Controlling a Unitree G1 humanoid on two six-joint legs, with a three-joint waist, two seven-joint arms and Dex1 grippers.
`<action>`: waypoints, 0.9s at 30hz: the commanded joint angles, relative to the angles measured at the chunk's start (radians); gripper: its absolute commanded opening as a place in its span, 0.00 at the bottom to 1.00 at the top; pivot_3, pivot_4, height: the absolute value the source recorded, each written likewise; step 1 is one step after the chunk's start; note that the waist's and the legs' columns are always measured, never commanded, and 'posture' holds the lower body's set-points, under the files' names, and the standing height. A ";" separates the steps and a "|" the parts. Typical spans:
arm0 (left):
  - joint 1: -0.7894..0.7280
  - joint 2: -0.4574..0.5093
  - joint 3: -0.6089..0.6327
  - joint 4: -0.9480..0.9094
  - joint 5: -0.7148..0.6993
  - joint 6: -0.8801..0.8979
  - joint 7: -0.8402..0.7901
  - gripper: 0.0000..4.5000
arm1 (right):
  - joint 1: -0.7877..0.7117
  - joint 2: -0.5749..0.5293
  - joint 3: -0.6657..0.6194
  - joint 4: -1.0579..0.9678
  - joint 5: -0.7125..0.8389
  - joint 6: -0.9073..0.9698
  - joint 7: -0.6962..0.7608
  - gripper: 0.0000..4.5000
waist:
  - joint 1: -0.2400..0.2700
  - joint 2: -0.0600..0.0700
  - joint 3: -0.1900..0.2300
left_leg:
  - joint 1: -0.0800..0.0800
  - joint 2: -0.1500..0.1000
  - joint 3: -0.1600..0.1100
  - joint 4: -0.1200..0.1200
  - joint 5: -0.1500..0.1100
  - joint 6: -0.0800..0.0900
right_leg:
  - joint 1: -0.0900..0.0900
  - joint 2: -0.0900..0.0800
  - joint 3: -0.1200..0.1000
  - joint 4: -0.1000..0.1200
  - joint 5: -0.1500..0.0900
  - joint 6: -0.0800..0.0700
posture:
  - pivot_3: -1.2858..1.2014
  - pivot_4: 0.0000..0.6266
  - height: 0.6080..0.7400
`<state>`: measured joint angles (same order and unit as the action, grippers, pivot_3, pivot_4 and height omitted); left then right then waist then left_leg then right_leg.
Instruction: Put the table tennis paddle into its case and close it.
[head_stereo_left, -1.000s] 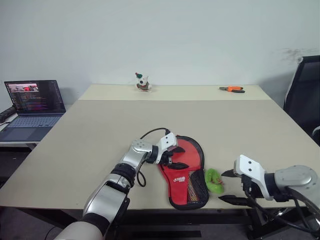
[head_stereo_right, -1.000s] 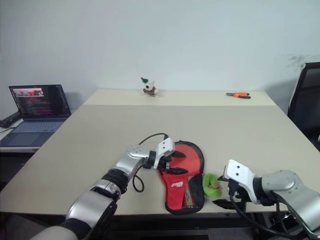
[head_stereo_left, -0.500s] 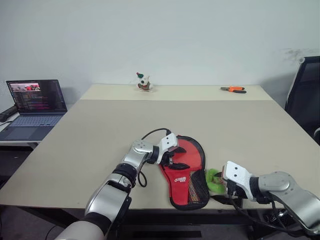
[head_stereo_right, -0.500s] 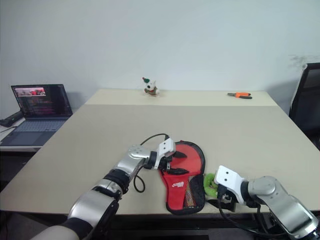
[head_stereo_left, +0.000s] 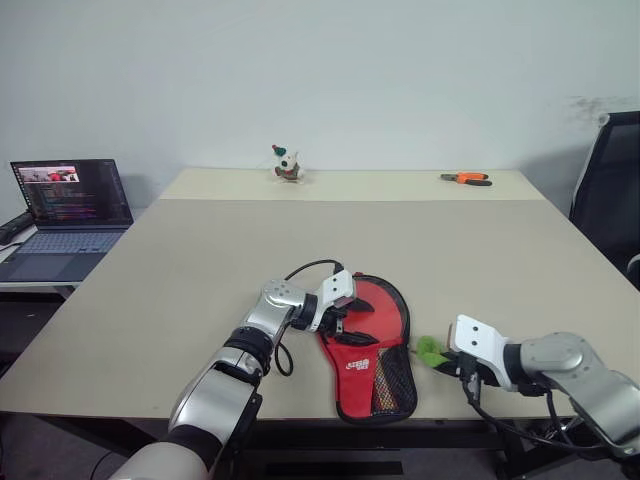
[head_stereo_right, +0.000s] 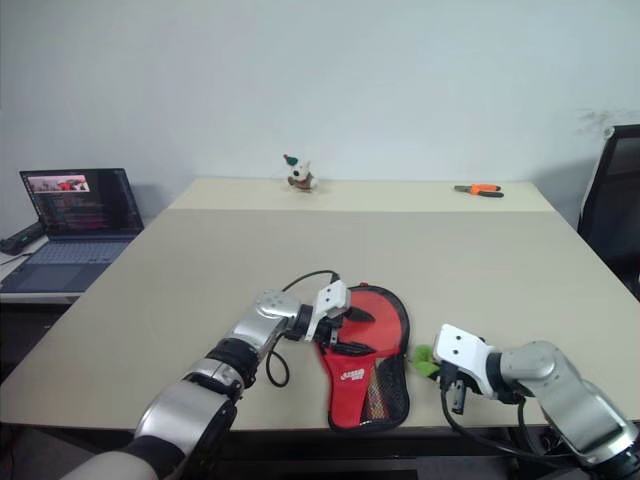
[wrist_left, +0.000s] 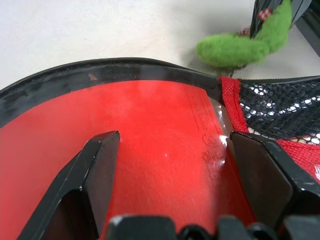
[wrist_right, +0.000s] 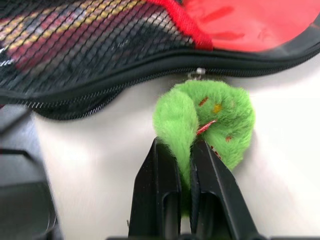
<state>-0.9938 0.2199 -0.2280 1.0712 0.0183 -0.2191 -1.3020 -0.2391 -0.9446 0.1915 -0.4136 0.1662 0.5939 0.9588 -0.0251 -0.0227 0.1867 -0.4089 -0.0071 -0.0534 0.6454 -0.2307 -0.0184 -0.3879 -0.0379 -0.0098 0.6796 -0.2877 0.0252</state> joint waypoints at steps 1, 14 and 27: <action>0.006 -0.028 -0.008 0.020 0.014 0.000 -0.019 0.86 | 0.041 -0.069 -0.075 -0.101 0.054 0.001 0.072 0.01 | 0.002 0.000 0.000 | 0.000 0.000 0.000 0.000 0.000 0.000 | 0.000 0.000 0.000 0.000 0.000 0.000 | 0.52 0.24 1.00; -0.005 -0.076 0.005 0.074 0.030 -0.008 0.027 0.86 | 0.204 -0.172 -0.064 -0.313 0.127 0.009 0.157 0.01 | 0.041 0.000 0.000 | 0.000 -0.001 0.000 0.001 0.000 0.000 | 0.002 -0.001 -0.002 -0.001 -0.001 0.001 | 0.52 0.24 1.00; 0.001 -0.080 0.001 0.088 0.053 -0.018 0.034 0.86 | 0.326 -0.230 -0.061 -0.490 0.241 0.025 0.223 0.01 | 0.042 0.000 0.000 | 0.007 -0.001 0.000 0.001 0.000 0.000 | 0.009 -0.001 -0.002 -0.001 -0.003 0.006 | 0.52 0.24 1.00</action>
<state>-1.0031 0.1451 -0.2106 1.1379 0.0442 -0.2401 -1.2720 0.0705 -1.1626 0.1203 -0.8352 0.3685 0.6174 1.1570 0.0173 -0.0228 0.1864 -0.4009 -0.0076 -0.0536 0.6464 -0.2308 -0.0187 -0.3771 -0.0391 -0.0118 0.6779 -0.2910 0.0310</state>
